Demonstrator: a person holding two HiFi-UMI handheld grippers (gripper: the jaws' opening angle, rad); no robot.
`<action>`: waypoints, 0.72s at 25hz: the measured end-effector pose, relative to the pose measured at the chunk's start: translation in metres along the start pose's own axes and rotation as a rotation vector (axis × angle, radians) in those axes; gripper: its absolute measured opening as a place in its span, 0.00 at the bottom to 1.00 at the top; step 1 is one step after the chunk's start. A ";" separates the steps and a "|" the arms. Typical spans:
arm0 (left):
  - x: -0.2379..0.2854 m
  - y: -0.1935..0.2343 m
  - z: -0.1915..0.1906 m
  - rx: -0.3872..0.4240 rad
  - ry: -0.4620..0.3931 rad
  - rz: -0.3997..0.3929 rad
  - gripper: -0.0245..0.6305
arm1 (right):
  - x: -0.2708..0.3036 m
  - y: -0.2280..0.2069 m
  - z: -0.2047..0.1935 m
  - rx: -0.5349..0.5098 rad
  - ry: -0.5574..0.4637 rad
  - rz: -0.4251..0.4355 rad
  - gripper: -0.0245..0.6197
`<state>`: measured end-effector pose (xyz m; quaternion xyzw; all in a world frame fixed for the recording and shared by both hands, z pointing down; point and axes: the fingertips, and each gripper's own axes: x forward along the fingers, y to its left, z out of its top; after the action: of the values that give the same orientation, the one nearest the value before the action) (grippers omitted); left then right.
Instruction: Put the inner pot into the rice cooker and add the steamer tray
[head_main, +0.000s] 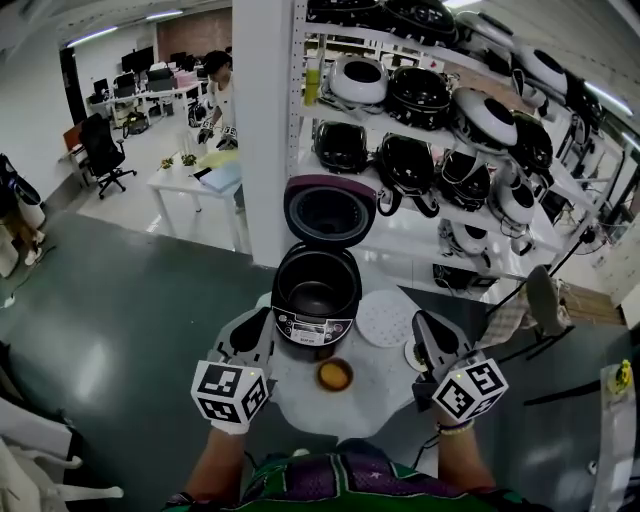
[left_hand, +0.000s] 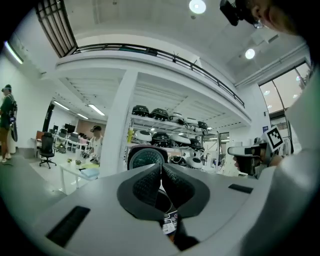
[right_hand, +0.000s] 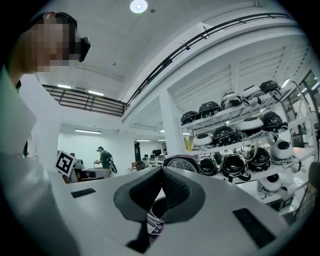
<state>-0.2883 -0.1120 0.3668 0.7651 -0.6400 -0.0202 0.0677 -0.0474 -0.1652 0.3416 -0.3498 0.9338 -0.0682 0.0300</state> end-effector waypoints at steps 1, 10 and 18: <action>-0.002 -0.003 0.002 0.002 -0.016 -0.014 0.07 | -0.001 0.002 -0.001 -0.003 -0.002 -0.002 0.05; -0.014 -0.013 0.002 -0.008 -0.025 -0.069 0.07 | -0.008 0.013 -0.003 -0.030 0.010 -0.022 0.04; -0.013 -0.026 -0.008 -0.018 -0.019 -0.109 0.07 | -0.010 0.026 -0.010 -0.045 0.022 0.036 0.55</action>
<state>-0.2641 -0.0939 0.3709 0.7979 -0.5979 -0.0369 0.0671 -0.0576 -0.1377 0.3476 -0.3328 0.9415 -0.0504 0.0133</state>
